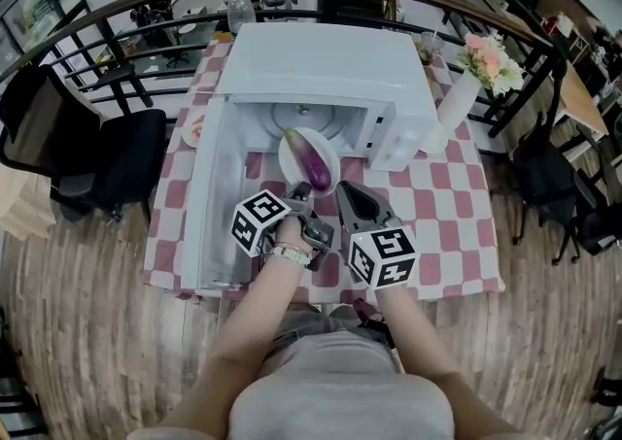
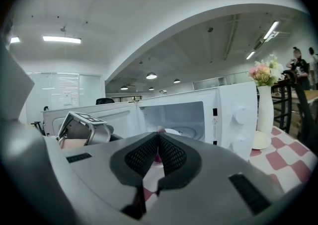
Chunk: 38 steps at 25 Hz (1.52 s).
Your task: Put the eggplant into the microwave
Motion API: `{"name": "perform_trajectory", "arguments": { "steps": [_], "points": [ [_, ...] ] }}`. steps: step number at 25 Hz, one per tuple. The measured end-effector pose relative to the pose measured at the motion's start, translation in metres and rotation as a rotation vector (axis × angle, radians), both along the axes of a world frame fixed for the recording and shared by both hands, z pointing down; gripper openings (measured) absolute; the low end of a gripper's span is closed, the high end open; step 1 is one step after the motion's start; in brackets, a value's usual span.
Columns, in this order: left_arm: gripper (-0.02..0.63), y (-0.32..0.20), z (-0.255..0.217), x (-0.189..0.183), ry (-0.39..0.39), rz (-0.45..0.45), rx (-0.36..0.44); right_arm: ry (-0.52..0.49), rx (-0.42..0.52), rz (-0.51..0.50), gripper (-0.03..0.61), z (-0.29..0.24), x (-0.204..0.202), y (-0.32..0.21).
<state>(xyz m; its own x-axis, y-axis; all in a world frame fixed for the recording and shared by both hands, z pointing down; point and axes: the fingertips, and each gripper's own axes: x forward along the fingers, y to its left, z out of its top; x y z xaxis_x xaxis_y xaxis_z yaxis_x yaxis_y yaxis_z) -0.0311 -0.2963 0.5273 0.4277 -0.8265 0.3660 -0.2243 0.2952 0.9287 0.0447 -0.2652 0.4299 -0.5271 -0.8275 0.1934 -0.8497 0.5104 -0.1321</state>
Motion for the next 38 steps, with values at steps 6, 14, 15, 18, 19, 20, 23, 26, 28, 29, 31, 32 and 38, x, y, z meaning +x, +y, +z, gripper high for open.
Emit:
{"name": "perform_trajectory", "arguments": {
  "steps": [6,14,15,18,19,20,23,26,28,29,31,32,38],
  "points": [
    [0.017,-0.021,0.019,-0.004,0.013,-0.019,-0.045,0.007,-0.024,-0.013,0.025,0.009,-0.001,-0.01],
    [0.018,-0.045,0.035,-0.013,0.034,-0.063,-0.08,0.062,0.006,-0.125,0.025,0.016,-0.02,-0.027],
    [0.018,-0.048,0.037,-0.013,0.034,-0.064,-0.082,0.065,0.001,-0.121,0.025,0.018,-0.021,-0.03],
    [0.018,-0.055,0.038,-0.011,0.035,-0.065,-0.086,0.062,-0.014,-0.104,0.025,0.022,-0.021,-0.036],
    [0.018,-0.057,0.039,-0.011,0.035,-0.064,-0.088,0.061,-0.017,-0.1,0.026,0.024,-0.02,-0.037],
    [0.018,-0.059,0.039,-0.011,0.034,-0.063,-0.089,0.061,-0.02,-0.097,0.025,0.025,-0.02,-0.038],
    [0.018,-0.066,0.039,-0.009,0.03,-0.059,-0.095,0.061,-0.03,-0.088,0.025,0.028,-0.018,-0.039],
    [0.017,-0.073,0.04,-0.008,0.029,-0.067,-0.104,0.059,-0.038,-0.075,0.025,0.029,-0.013,-0.041],
    [0.017,-0.077,0.041,-0.009,0.025,-0.077,-0.105,0.06,-0.042,-0.063,0.025,0.031,-0.01,-0.043],
    [0.018,-0.079,0.042,-0.009,0.022,-0.081,-0.105,0.06,-0.044,-0.055,0.025,0.032,-0.008,-0.044],
    [0.017,-0.083,0.043,-0.009,0.02,-0.087,-0.106,0.059,-0.056,-0.031,0.025,0.035,-0.002,-0.047],
    [0.017,-0.085,0.043,-0.009,0.022,-0.09,-0.107,0.058,-0.066,-0.016,0.025,0.037,0.002,-0.047],
    [0.018,-0.098,0.043,-0.011,0.035,-0.107,-0.122,0.047,-0.104,0.025,0.025,0.047,0.013,-0.048]
  ]
}}
